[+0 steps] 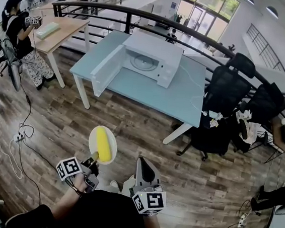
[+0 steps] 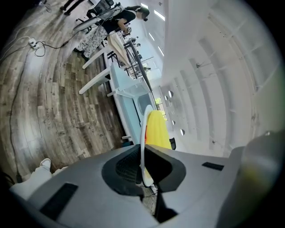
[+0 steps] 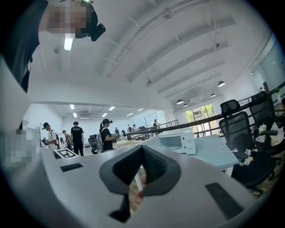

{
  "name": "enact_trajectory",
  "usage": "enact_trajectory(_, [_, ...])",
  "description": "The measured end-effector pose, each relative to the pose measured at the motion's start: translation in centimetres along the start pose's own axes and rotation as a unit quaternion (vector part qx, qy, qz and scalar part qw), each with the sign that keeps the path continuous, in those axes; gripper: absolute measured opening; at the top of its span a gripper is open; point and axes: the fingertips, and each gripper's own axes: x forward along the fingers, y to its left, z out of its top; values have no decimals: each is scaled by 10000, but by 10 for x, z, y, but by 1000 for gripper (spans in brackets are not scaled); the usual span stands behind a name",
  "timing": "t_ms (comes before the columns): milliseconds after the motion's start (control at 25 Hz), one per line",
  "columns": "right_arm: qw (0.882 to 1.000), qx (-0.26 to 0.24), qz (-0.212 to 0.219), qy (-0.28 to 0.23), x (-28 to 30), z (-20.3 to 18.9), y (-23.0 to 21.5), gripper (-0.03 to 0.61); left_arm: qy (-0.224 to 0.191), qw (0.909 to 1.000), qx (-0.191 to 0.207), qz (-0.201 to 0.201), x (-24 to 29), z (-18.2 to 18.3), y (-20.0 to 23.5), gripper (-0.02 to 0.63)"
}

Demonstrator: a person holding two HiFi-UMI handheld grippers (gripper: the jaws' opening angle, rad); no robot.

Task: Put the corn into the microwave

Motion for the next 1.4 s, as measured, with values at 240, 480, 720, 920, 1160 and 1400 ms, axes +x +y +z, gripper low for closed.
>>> enact_trajectory(240, [9999,16,-100,-9,11,1,-7,8,21,10000,-28,12,10,9,2,17])
enact_trajectory(480, [9999,-27,-74,-117,31,6,-16,8,15,10000,9,-6,28,21,-2,18])
enact_trajectory(720, [9999,38,-93,-115,54,4,-32,8,75,9999,71,-40,55,32,-8,18])
enact_trajectory(920, [9999,90,-59,-36,76,-3,-47,8,95,9999,43,-29,78,41,-10,18])
enact_trajectory(1160, [10000,97,-7,3,104,0,-66,8,75,10000,53,-35,104,53,-15,18])
enact_trajectory(1400, [9999,103,60,111,126,5,-84,8,71,10000,33,10,131,61,-23,18])
